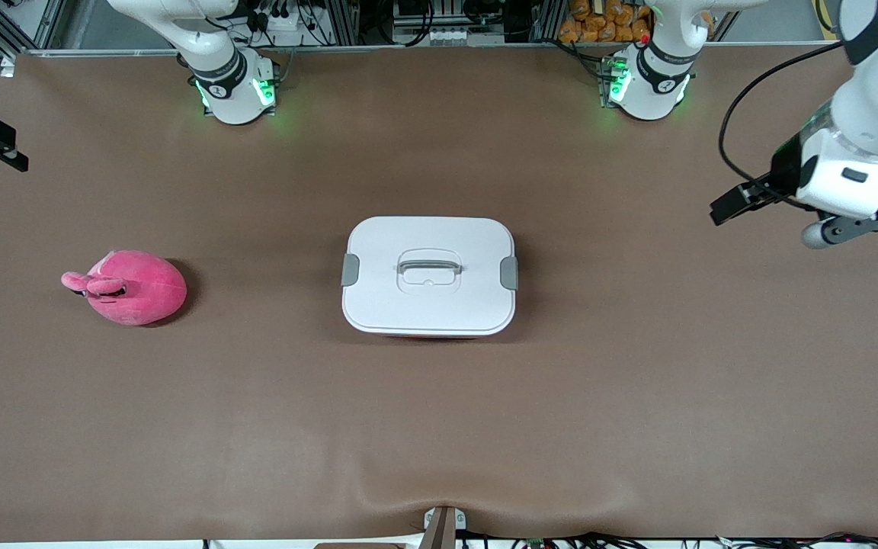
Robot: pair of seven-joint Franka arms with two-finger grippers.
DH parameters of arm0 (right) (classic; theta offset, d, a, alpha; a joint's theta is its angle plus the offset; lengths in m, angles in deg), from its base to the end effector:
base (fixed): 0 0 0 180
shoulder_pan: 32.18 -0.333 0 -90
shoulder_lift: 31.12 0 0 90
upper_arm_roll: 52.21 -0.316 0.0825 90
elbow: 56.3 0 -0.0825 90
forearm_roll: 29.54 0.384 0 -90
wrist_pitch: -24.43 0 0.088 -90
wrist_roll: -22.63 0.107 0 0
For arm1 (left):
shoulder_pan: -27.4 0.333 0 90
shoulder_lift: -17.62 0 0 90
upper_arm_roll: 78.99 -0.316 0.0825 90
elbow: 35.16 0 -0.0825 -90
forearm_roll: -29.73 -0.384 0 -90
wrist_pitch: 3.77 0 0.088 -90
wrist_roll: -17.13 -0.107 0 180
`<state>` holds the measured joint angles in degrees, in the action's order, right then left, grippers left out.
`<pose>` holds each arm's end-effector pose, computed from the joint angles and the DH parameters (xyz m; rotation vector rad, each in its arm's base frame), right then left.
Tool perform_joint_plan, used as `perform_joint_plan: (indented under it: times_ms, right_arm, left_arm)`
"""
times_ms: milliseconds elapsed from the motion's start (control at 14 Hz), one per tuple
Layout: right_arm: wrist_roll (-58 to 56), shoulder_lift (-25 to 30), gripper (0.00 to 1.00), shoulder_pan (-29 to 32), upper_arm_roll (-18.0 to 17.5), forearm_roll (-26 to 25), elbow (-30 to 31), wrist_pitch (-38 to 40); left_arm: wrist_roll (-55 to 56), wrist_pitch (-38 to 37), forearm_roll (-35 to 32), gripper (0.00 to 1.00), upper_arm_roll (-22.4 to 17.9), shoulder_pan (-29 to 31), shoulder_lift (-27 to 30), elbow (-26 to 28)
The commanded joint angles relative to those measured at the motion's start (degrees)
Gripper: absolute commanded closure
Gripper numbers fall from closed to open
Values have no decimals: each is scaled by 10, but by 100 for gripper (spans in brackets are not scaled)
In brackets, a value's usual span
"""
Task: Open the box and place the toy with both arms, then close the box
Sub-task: 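Move the left gripper over the white box lid handle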
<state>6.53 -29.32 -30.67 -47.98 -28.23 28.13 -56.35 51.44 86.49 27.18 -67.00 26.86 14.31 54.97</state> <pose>0.5249 -0.0508 0.6727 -3.0975 -0.2861 0.0421 0.5586 -0.1159 0.5921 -3.0345 -0.5816 0.0569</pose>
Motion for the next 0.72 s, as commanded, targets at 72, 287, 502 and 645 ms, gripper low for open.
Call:
perform_joint_plan:
  times_ms: [72,287,502,645]
  right_arm:
    - [8,-3,0,0,0,-2,-8,7]
    - [8,-3,0,1,0,-2,-8,7]
    - [8,-3,0,2,1,-1,-8,7]
    - [8,-3,0,2,1,-1,-8,7]
  left_arm:
    - [46,15,-1,0,16,-3,-20,-11]
    - [113,22,-5,0,23,-26,-37,-14]
    - [169,41,-7,0,23,-57,-54,-14]
    - [197,41,-10,0,23,-79,-65,-14]
